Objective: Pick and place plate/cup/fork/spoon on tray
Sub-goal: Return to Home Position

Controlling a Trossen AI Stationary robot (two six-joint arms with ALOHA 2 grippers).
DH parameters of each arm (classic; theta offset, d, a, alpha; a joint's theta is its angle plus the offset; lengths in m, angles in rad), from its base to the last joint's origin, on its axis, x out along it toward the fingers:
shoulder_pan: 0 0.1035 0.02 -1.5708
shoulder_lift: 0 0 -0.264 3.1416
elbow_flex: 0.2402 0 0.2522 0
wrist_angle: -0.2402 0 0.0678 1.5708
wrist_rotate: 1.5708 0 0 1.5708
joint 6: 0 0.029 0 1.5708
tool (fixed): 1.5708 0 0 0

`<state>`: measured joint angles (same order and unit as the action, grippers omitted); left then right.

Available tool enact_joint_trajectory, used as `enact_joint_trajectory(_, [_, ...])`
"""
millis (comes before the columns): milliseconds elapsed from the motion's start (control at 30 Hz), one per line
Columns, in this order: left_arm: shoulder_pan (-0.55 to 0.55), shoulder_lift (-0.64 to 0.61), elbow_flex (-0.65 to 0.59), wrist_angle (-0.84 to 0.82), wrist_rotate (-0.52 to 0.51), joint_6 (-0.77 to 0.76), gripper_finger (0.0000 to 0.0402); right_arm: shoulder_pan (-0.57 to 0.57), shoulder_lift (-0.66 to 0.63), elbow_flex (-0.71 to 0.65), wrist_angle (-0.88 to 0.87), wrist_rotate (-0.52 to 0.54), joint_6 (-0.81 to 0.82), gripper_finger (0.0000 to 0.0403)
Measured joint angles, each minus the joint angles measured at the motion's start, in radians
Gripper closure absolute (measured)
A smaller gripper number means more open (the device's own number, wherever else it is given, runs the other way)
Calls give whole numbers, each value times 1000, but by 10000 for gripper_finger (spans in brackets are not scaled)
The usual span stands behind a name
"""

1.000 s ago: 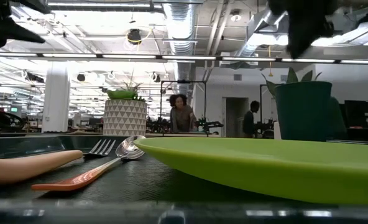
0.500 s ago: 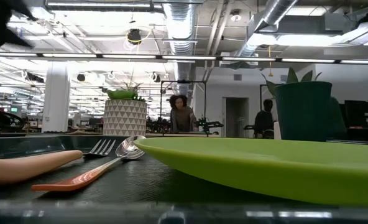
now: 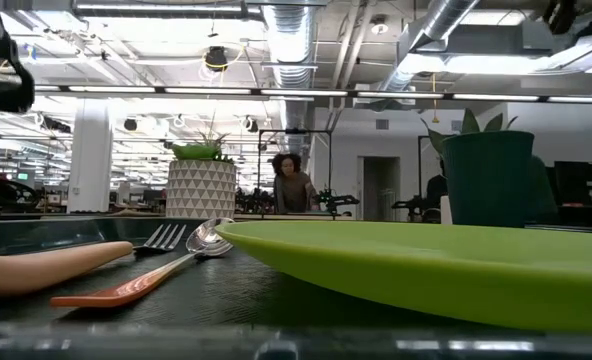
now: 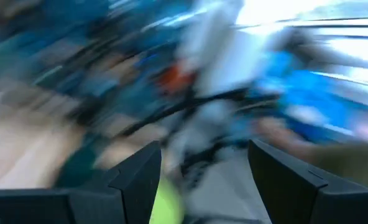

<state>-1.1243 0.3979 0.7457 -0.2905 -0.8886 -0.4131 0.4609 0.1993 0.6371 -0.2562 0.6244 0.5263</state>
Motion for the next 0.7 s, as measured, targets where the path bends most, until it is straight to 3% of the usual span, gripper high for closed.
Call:
enact_joint_trajectory(67, [0,-37,-31,224,228,319,173,0,-68,-62,32,2,-20,222])
enact_joint_trajectory(133, [0,-76,-63,338,471,586,173,0,-117,-129,58,3,-27,222])
enact_joint_trajectory(200, [-1,-125,-99,345,574,705,173,-5,-164,-195,99,1,-28,220])
enact_joint_trajectory(333, [1,-218,-235,346,429,657,173,-6,-195,-337,185,5,-29,218])
enact_joint_trajectory(533, [1,-399,-536,468,375,536,173,-49,-196,-542,337,6,38,222])
enact_joint_trajectory(633, [2,-387,-651,564,296,537,173,-70,-197,-625,467,-12,38,223])
enact_joint_trajectory(700, [1,-395,-710,609,281,507,173,-84,-194,-628,384,-20,66,222])
